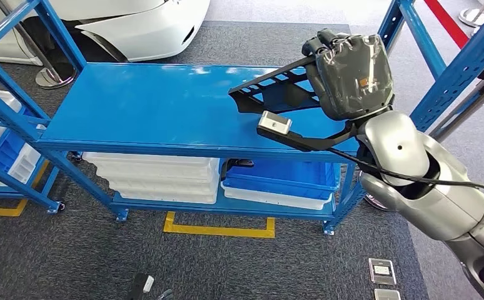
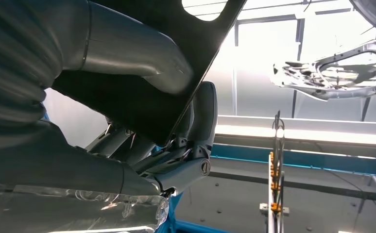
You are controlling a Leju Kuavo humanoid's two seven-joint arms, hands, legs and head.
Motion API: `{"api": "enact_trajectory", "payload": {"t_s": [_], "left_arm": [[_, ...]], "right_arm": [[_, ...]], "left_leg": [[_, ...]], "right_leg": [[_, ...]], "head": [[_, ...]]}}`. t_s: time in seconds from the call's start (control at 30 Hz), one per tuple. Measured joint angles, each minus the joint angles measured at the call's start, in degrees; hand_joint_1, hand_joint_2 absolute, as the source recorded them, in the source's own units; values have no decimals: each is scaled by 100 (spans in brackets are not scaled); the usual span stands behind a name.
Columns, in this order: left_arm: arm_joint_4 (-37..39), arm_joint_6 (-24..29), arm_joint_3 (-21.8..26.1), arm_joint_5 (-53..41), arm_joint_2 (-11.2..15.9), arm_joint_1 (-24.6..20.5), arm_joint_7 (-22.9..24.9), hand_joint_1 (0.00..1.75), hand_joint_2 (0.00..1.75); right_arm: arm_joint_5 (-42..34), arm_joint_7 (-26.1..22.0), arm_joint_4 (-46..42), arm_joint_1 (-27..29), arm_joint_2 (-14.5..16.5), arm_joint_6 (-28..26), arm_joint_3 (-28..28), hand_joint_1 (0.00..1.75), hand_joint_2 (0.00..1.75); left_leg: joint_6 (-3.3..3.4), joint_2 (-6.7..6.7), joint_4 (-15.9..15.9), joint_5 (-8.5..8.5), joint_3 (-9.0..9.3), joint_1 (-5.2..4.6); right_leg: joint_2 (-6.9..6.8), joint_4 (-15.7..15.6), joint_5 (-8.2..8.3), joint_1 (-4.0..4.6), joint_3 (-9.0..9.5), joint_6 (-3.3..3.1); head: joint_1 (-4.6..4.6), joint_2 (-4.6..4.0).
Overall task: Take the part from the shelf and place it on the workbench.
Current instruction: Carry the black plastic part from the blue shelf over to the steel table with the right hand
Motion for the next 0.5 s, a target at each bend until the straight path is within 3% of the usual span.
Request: {"api": "enact_trajectory", "payload": {"t_s": [0.07, 0.13, 0.23, 0.27, 0.3, 0.33, 0.4, 0.47, 0.5], "left_arm": [[0, -3, -1, -1, -1, 4, 0, 0, 175], [0, -3, 1, -1, -4, -3, 0, 0, 175], [0, -5, 4, -1, -9, -4, 1, 0, 175], [0, -7, 4, -1, -11, -1, 2, 0, 175], [0, -8, 4, -2, -13, 0, 1, 0, 175], [0, -8, 4, -2, -13, 1, 1, 0, 175], [0, -8, 4, -1, -14, -2, 0, 0, 175], [0, -7, 5, 0, -15, -5, 0, 0, 175], [0, -6, 5, 1, -15, -3, 0, 0, 175]], "right_arm": [[-21, 10, 0, 19, 1, -5, -19, 175, 175], [-40, 15, 0, 28, -1, -8, -35, 175, 175], [-70, 20, 0, 47, -2, -15, -53, 175, 175], [-79, 20, 0, 61, -2, -16, -56, 175, 175], [-88, 20, 0, 74, -2, -16, -56, 175, 175], [-97, 20, 0, 81, -2, -17, -58, 175, 175], [-107, 26, 0, 81, -2, -19, -71, 175, 175], [-113, 33, -1, 79, 1, -22, -97, 175, 175], [-117, 38, -1, 78, 2, -25, -109, 175, 175]], "left_leg": [[46, 38, -73, 82, -13, -10], [111, 96, -203, 217, -26, 13], [169, 185, -276, 361, -133, 23], [169, 213, -260, 383, -185, 21], [165, 242, -234, 400, -238, 21], [158, 271, -200, 412, -289, 25], [130, 326, -96, 410, -385, 36], [78, 363, 19, 399, -468, 20], [49, 378, 58, 401, -495, 11]], "right_leg": [[15, -43, 71, -16, -13, 94], [28, 41, -32, -8, -85, 157], [25, 909, -640, -3, -428, 192], [23, 1218, -788, -6, -520, 205], [18, 1365, -836, -14, -525, 219], [7, 1307, -790, -24, -425, 234], [-80, 648, -546, -44, 29, 259], [-163, 92, -403, -27, 346, 223], [-172, 1, -395, -16, 375, 185]], "head": [[-18, 0], [-6, 0], [81, 0], [104, 0], [126, 0], [143, 0], [173, 0], [199, 0], [196, 0]]}}
